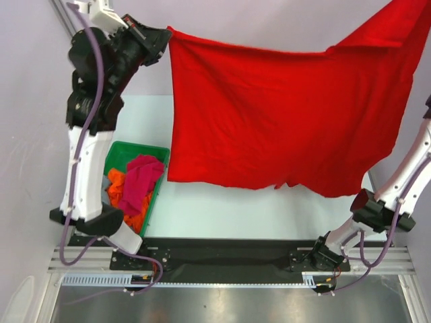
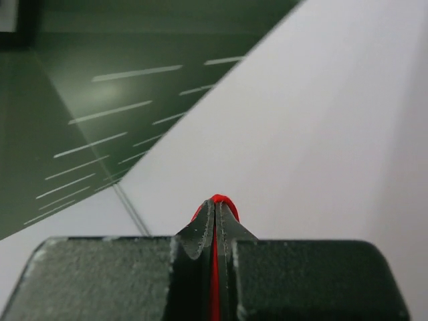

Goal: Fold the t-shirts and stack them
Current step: Flatten the tshirt out

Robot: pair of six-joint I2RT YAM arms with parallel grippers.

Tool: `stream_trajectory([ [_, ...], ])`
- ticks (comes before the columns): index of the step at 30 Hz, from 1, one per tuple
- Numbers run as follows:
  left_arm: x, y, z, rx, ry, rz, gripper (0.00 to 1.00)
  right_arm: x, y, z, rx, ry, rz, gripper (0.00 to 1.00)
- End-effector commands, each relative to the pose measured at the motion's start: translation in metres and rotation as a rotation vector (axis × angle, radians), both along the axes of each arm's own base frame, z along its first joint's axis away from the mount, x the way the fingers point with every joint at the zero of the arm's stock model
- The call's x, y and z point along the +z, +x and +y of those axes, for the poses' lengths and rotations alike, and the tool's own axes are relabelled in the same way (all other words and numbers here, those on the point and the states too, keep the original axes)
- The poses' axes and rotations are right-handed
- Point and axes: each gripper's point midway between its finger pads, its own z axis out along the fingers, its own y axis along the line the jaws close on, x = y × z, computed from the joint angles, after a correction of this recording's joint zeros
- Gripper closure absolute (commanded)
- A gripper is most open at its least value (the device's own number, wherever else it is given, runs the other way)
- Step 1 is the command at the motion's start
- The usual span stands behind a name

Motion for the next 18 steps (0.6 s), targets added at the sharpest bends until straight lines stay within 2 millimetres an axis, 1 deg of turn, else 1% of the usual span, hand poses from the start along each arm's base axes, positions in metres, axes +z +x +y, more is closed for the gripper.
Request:
stream_trajectory([
  [1,0.028,0.014,0.012,-0.012,-0.067,-0.095,1.0,-0.019,0.037,-0.02,-0.083,-0.005,0.035,1.0],
  [2,0.028,0.018,0.011,-0.024,-0.075,-0.096,1.0,-0.028,0.051,-0.023,-0.077,0.004,0.057,1.0],
  [3,0.027,0.028,0.01,-0.027,-0.08,-0.103,1.0,-0.031,0.057,-0.026,-0.083,0.006,0.064,1.0],
  [4,0.029,0.028,0.007,-0.048,-0.077,-0.113,1.0,-0.036,0.063,-0.028,-0.087,0.004,0.08,1.0],
  [5,0.031,0.028,0.006,-0.055,-0.079,-0.12,1.0,-0.032,0.061,-0.026,-0.082,-0.005,0.071,1.0],
  [6,0.035,0.027,0.007,-0.058,-0.08,-0.132,1.0,-0.036,0.066,-0.031,-0.078,-0.006,0.085,1.0],
  [8,0.038,0.023,0.006,-0.077,-0.088,-0.136,1.0,-0.03,0.056,-0.03,-0.072,-0.006,0.073,1.0],
  [9,0.039,0.021,0.007,-0.077,-0.092,-0.136,1.0,-0.023,0.043,-0.029,-0.086,-0.012,0.056,1.0],
  [10,0.047,0.009,0.009,-0.085,-0.108,-0.151,1.0,-0.017,0.033,-0.028,-0.094,-0.014,0.041,1.0],
  [11,0.049,0.002,0.007,-0.108,-0.11,-0.156,1.0,-0.012,0.023,-0.028,-0.085,0.002,0.034,1.0],
  [12,0.049,-0.001,0.007,-0.117,-0.111,-0.153,1.0,-0.011,0.015,-0.038,-0.107,0.006,0.036,1.0],
  [13,0.058,-0.019,0.01,-0.127,-0.121,-0.174,1.0,0.001,-0.008,-0.027,-0.108,-0.018,-0.011,1.0],
  [14,0.06,-0.029,0.01,-0.143,-0.12,-0.179,1.0,0.006,-0.02,-0.026,-0.089,0.003,-0.015,1.0],
  [15,0.055,-0.034,0.01,-0.148,-0.116,-0.167,1.0,0.011,-0.036,-0.033,-0.131,-0.005,-0.034,1.0],
  [16,0.056,-0.043,0.011,-0.154,-0.113,-0.172,1.0,0.019,-0.056,-0.025,-0.144,-0.019,-0.057,1.0],
  [17,0.066,-0.068,0.017,-0.161,-0.113,-0.206,1.0,0.023,-0.069,-0.022,-0.153,-0.027,-0.067,1.0],
  [18,0.061,-0.074,0.017,-0.165,-0.103,-0.193,1.0,0.028,-0.085,-0.009,-0.104,-0.024,-0.078,1.0],
])
